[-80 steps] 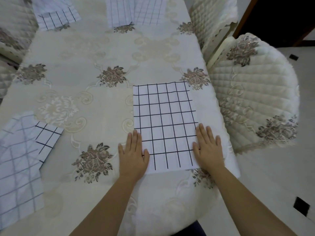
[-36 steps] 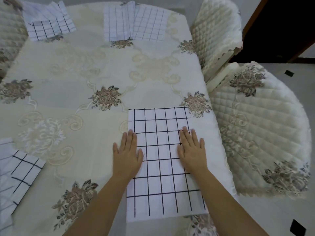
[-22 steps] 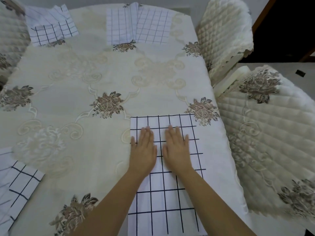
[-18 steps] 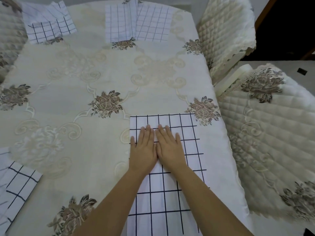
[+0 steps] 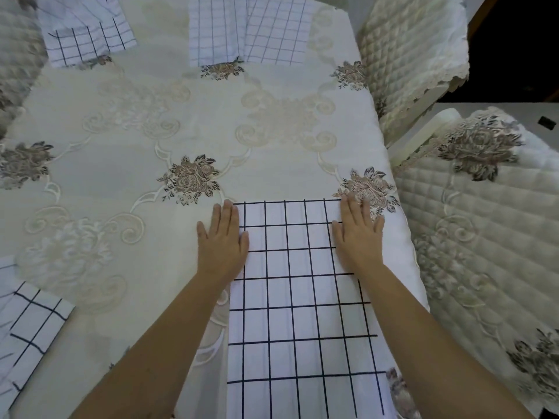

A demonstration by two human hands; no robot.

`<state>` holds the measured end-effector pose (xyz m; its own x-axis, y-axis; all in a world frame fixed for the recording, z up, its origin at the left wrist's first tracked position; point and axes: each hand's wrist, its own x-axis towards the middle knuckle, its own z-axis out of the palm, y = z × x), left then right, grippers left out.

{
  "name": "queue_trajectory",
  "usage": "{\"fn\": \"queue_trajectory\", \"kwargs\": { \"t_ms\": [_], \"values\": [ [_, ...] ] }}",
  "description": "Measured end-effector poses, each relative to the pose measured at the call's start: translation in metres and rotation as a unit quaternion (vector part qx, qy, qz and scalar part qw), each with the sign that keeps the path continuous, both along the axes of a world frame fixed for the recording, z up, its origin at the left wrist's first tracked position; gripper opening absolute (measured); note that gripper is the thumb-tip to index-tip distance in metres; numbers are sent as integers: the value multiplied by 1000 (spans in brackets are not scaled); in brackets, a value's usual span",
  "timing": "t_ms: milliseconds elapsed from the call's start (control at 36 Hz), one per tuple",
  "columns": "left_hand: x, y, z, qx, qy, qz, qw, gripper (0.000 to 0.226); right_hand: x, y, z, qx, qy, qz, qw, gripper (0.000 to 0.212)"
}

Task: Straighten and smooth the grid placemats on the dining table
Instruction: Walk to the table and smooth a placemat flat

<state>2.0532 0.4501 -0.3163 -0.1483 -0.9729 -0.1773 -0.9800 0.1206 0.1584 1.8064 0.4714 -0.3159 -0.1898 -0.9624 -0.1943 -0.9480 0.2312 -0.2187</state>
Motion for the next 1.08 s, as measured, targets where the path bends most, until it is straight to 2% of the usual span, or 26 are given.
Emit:
{"fn": "queue_trajectory", "kwargs": {
  "t_ms": [56, 139, 194, 278, 361, 444, 556, 667, 722, 778, 833, 889, 944, 1028, 1083],
  "values": [
    [-8, 4, 6, -14, -12, 5, 1000, 71, 10, 1, 5, -4, -12, -12, 1000, 62],
    [-28, 8, 8, -47, -32, -42, 998, 60, 43, 1, 14, -26, -9, 53, 998, 70],
    [-41, 11, 8, -45, -25, -86, 995, 58, 67, 0, 15, -35, -38, 111, 993, 63],
    [-47, 9, 4, 1, 18, -97, 995, 60, 85, -2, 6, 14, -73, 156, 985, 53],
    [-37, 3, 0, -14, 30, -68, 997, 60, 77, -1, 2, -4, -29, 153, 988, 61],
    [-20, -6, 1, 2, 11, -26, 1000, 70, 57, -6, 1, 17, 8, 115, 993, 65],
    [6, -7, -2, -2, 2, 14, 1000, 77, 20, -5, 1, 26, 19, 24, 999, 57],
    [12, -2, 2, 18, 0, 36, 999, 71, 1, 2, 4, 30, 23, 10, 999, 57],
    [7, 4, 9, 15, 16, 56, 998, 73, 4, 3, 8, 42, 24, -1, 999, 59],
    [-5, 13, 16, -12, 16, 38, 999, 67, 19, 4, 14, 32, 15, -23, 999, 71],
    [-21, 24, 19, -30, -2, -12, 999, 58, 43, 11, 22, 2, 20, -11, 1000, 75],
    [-37, 41, 19, -17, -1, -57, 998, 55, 70, 23, 22, -45, 0, 35, 998, 62],
    [-47, 58, 10, 1, 9, -95, 995, 58, 94, 38, 18, -23, -58, 95, 993, 60],
    [-46, 71, -1, -1, -6, -96, 995, 62, 100, 57, 9, -31, -107, 108, 988, 58],
    [-41, 69, -1, -18, 10, -79, 997, 56, 88, 61, 2, -29, -62, 110, 992, 55]
  ]
}}
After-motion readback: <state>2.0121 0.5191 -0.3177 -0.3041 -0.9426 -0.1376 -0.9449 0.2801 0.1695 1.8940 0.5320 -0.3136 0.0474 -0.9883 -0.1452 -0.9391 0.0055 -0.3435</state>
